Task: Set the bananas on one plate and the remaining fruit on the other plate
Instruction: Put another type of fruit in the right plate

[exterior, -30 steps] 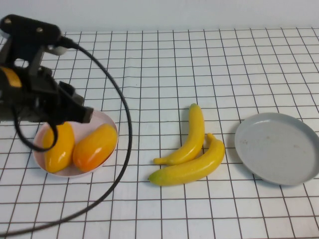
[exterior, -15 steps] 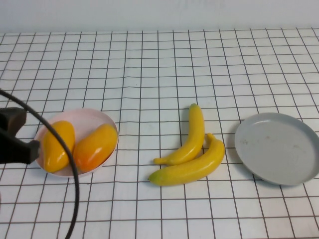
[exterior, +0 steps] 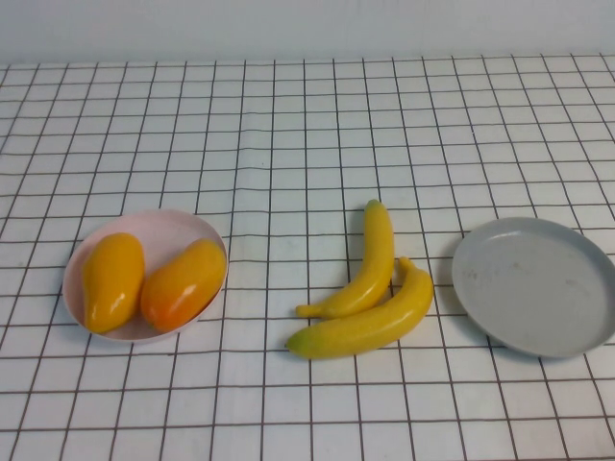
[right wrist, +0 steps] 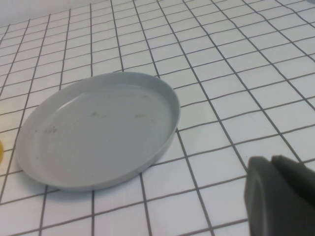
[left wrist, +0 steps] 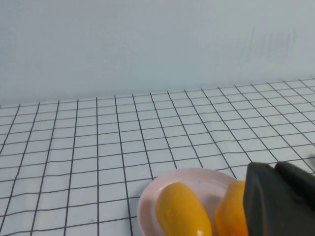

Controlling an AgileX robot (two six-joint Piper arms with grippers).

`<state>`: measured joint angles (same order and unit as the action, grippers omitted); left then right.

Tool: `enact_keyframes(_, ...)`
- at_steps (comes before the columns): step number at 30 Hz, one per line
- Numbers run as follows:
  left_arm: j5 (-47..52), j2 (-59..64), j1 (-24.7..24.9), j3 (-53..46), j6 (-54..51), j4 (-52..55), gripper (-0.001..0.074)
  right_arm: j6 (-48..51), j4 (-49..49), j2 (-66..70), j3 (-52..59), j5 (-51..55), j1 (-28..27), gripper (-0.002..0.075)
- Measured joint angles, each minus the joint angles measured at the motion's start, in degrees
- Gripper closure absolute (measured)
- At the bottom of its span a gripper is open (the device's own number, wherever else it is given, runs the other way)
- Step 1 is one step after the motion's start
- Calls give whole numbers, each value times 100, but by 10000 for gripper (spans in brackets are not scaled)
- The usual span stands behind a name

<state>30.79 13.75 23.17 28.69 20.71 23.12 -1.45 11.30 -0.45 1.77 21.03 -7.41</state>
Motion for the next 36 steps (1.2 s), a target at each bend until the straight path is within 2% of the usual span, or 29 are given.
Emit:
enact_keyframes(4, -383, -602, 0, -758, 726, 670, 738, 0, 0, 0, 0, 0, 0, 742)
enact_keyframes(11, -428, -1345, 0, -1848, 2883, 2631, 738, 0, 0, 0, 0, 0, 0, 742)
enact_keyframes(15, -416, -1428, 0, -2227, 3584, 3266, 738, 0, 0, 0, 0, 0, 0, 742)
enact_keyframes(27, -462, -1438, 0, -2905, 3986, 3438, 738, 0, 0, 0, 0, 0, 0, 742)
enact_keyframes(36, -533, -1438, 0, -2943, 3894, 3125, 738, 0, 0, 0, 0, 0, 0, 742)
